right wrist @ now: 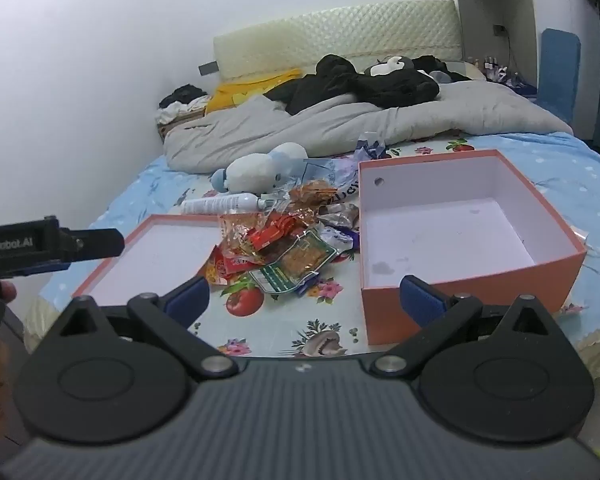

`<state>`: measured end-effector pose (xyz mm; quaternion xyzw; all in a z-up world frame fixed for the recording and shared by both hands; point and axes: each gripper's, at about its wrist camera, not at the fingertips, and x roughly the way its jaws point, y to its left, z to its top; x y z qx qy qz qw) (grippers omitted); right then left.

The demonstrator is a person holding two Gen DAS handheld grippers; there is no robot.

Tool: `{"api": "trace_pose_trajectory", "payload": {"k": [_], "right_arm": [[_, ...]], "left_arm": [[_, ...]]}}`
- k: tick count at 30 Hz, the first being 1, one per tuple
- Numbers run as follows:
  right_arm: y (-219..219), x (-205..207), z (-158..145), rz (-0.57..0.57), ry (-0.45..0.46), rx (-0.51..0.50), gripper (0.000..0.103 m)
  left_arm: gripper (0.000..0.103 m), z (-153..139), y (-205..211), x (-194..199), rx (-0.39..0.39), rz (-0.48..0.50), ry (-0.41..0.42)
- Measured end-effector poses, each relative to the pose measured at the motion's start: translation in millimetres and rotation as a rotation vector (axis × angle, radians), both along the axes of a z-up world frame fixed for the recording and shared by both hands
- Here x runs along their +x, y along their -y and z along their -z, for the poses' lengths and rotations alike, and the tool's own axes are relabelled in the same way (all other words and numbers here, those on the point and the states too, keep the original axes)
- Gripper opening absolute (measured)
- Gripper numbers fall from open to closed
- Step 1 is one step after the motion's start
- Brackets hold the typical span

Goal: Organize snacks

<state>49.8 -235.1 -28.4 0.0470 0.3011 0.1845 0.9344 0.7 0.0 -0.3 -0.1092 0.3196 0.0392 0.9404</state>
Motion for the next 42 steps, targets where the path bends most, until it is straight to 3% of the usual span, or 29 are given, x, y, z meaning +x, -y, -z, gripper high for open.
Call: {"api": "trace_pose_trajectory", "payload": {"k": [1, 2, 42], "right_arm": [[-1, 2, -1, -0.008, -0.001, -0.007, 0.103], [-1, -2, -1, 0.014, 0.054, 0.002, 0.103], [-2, -7, 9, -0.001, 0.013, 0.014, 0.103]], "left_arm": [[0.103, 0, 0, -2, -0.011, 0.006, 0.038], [0.103, 0, 0, -2, -0.014, 0.008, 0.039], [0.103, 4, 6, -8, 0.001, 0.039, 0.016]]}}
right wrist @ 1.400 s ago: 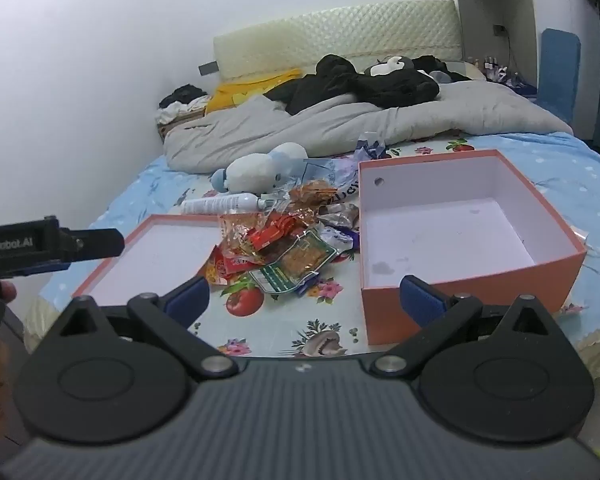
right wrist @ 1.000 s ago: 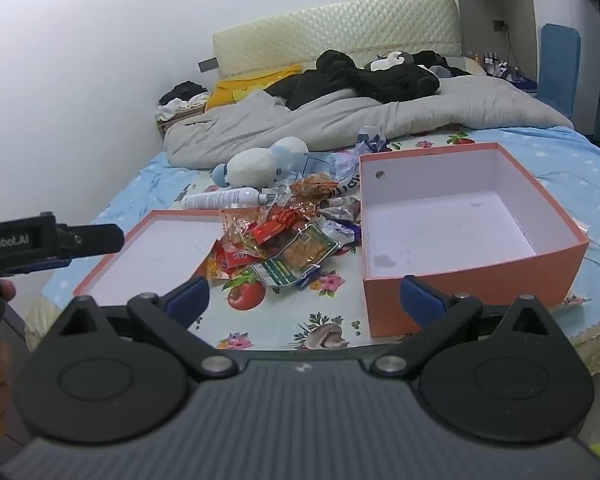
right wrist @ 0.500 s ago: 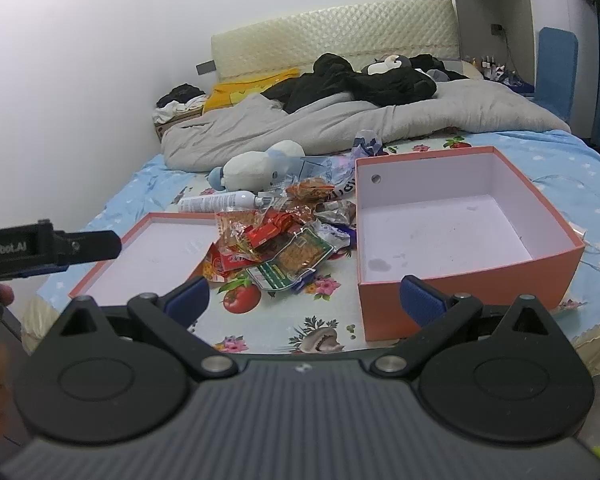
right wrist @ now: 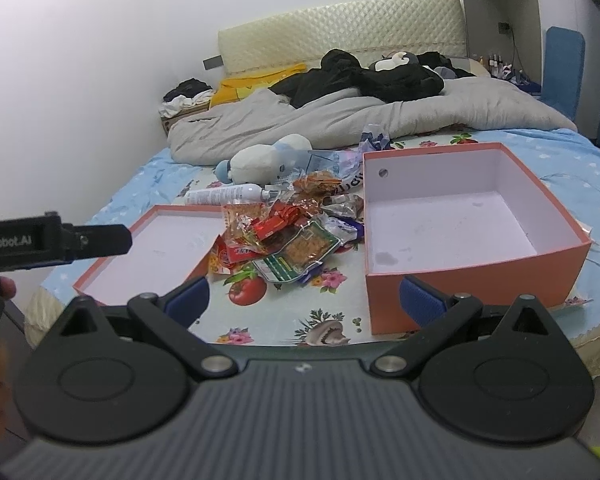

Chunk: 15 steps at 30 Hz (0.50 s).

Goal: Organize snacks

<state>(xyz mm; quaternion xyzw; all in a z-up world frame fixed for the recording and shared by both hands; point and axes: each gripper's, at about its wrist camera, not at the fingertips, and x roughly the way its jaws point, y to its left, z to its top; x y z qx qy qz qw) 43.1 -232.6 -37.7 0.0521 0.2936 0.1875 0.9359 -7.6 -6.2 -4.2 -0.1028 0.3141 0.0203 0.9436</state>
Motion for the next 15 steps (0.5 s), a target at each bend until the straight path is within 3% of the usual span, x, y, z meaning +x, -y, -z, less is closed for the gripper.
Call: {"api": "trace_pose_trajectory", "payload": {"k": [15], "right_arm": [[6.0, 2.0, 2.5, 0.021, 0.014, 0.023, 0.103]], "left_arm": [[0.103, 2.2, -2.1, 4.7, 0.003, -0.010, -0.020]]}}
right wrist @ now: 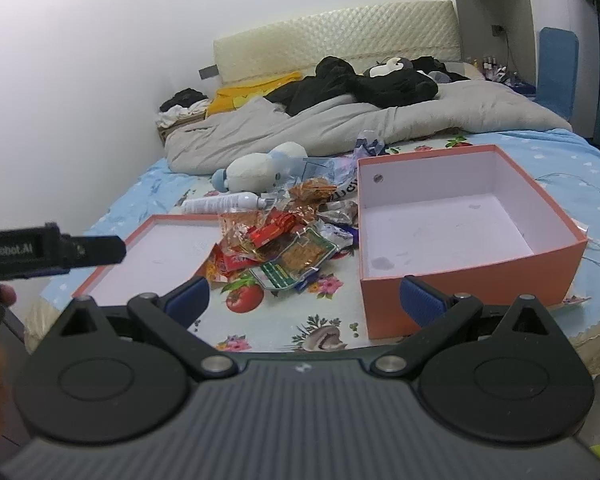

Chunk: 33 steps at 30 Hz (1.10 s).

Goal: Organize snacks

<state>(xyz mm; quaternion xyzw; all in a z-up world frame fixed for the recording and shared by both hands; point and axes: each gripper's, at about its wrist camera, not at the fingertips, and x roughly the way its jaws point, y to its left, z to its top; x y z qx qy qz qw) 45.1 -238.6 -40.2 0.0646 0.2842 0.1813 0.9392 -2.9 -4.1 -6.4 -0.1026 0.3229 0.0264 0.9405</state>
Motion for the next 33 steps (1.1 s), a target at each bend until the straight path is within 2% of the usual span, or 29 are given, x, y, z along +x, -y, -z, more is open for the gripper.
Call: {"api": "trace_pose_trajectory", "payload": {"k": [8, 24, 33], "right_arm": [[-3, -1, 6, -0.013, -0.013, 0.001, 0.103], [-1, -5, 8, 0.030, -0.039, 0.006, 0.103], [-4, -12, 8, 0.036, -0.013, 0.006, 0.103]], "left_arm": [[0.103, 1, 2, 3, -0.002, 0.001, 0.000], [0.103, 13, -2, 2, -0.016, -0.005, -0.015], [0.103, 15, 0, -2, -0.011, -0.004, -0.012]]}}
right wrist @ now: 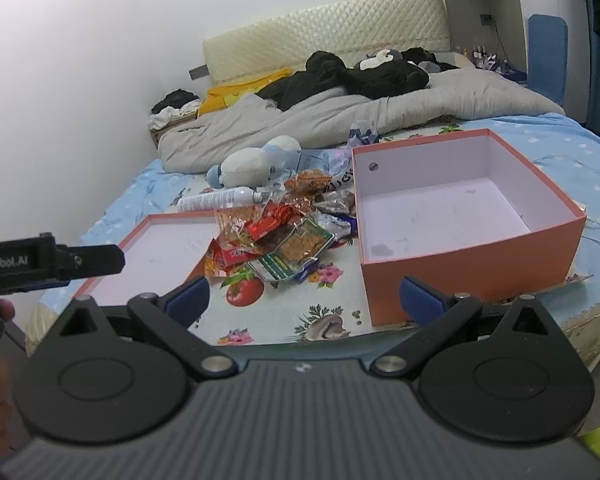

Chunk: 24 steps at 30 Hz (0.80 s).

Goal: Organize snacks

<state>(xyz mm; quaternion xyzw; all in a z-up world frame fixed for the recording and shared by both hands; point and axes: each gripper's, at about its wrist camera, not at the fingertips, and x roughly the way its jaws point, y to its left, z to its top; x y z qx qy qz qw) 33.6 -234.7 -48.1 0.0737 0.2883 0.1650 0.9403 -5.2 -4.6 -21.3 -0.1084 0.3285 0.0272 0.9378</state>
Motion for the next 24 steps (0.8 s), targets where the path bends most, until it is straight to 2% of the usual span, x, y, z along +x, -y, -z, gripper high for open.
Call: {"api": "trace_pose_trajectory", "payload": {"k": [8, 10, 15, 24], "right_arm": [[0, 3, 1, 0.010, -0.003, 0.001, 0.103], [-1, 3, 2, 0.008, -0.007, -0.002, 0.099], [-1, 5, 6, 0.004, -0.018, -0.010, 0.099], [-5, 10, 10, 0.000, -0.023, 0.009, 0.099]], "left_arm": [[0.103, 1, 1, -2, 0.004, 0.003, -0.003], [0.103, 2, 0, -2, 0.003, 0.005, -0.009], [0.103, 6, -1, 0, -0.008, 0.010, -0.030], [0.103, 12, -6, 13, -0.005, 0.004, -0.051]]}}
